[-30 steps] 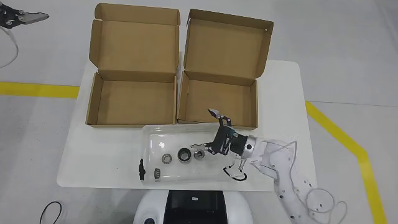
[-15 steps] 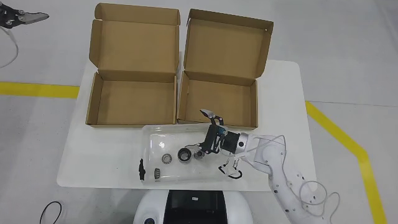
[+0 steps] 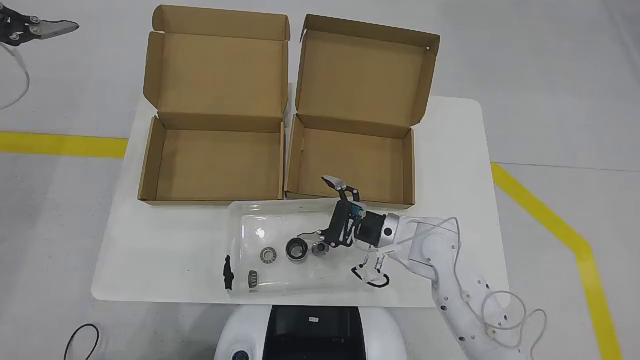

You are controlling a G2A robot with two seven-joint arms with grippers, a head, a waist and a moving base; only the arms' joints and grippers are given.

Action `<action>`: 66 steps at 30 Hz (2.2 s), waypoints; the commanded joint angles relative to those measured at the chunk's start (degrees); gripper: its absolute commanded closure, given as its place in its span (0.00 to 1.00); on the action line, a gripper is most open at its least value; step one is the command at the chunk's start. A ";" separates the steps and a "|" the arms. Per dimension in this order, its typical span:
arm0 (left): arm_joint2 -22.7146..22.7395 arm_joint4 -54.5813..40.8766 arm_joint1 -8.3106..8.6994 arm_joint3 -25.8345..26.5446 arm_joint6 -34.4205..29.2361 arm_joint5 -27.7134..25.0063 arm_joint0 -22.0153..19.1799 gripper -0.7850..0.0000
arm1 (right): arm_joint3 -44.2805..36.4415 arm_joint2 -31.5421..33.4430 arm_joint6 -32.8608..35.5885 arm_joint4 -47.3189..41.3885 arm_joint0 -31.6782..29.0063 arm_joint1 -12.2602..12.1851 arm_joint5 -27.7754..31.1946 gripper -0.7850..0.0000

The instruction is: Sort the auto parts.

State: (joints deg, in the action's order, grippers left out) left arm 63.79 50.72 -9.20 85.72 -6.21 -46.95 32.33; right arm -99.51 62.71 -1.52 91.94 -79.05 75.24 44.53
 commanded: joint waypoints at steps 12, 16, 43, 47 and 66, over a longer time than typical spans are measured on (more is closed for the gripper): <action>0.00 0.00 0.00 0.00 0.00 0.00 0.00 0.00 | 0.00 0.00 0.00 0.00 0.00 0.00 0.00 0.00; 0.00 0.00 0.00 0.00 0.00 0.00 0.00 0.00 | 0.00 0.00 0.00 0.00 0.00 0.00 0.00 0.00; 0.00 0.00 0.00 0.00 0.00 0.00 0.00 0.00 | 1.08 -3.83 6.47 -2.01 3.98 -0.08 5.74 0.00; 0.00 0.00 0.00 0.00 0.00 0.00 0.00 0.00 | 1.15 -6.44 12.08 -1.11 6.31 0.07 7.32 0.00; 0.00 0.00 0.00 0.00 0.00 0.00 0.00 0.00 | 0.93 -12.92 22.82 -0.18 8.47 -0.14 9.50 0.13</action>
State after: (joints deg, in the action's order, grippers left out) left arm 63.79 50.72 -9.20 85.72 -6.21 -46.95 32.33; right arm -98.84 50.24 20.43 91.85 -70.78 75.09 53.65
